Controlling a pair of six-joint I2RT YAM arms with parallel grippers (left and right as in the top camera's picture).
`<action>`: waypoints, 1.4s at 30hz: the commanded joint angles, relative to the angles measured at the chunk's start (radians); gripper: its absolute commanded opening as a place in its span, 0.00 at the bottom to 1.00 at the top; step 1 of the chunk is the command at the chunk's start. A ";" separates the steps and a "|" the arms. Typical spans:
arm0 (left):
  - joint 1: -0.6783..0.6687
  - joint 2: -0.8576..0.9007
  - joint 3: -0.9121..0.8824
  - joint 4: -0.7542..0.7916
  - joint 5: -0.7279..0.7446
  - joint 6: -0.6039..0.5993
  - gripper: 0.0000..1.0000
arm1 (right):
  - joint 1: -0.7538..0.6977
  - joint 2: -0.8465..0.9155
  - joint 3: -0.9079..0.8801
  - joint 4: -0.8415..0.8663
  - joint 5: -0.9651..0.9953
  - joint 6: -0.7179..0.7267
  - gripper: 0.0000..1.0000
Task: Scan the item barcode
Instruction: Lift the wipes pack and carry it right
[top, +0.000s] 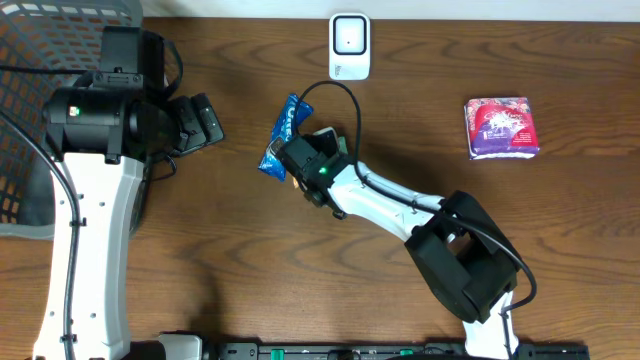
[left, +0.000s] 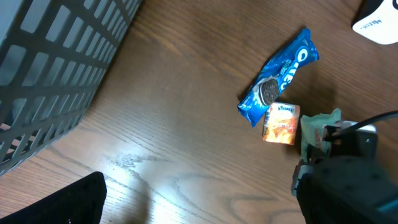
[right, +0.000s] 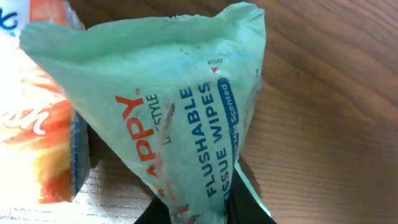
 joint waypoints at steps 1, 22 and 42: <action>0.004 0.005 0.002 -0.003 -0.016 0.006 0.98 | -0.046 -0.034 0.023 -0.015 -0.111 0.021 0.07; 0.004 0.005 0.003 -0.003 -0.016 0.006 0.98 | -0.510 -0.080 -0.003 0.077 -1.367 -0.121 0.01; 0.004 0.005 0.003 -0.003 -0.016 0.006 0.98 | -0.683 -0.064 -0.351 0.438 -1.369 0.196 0.06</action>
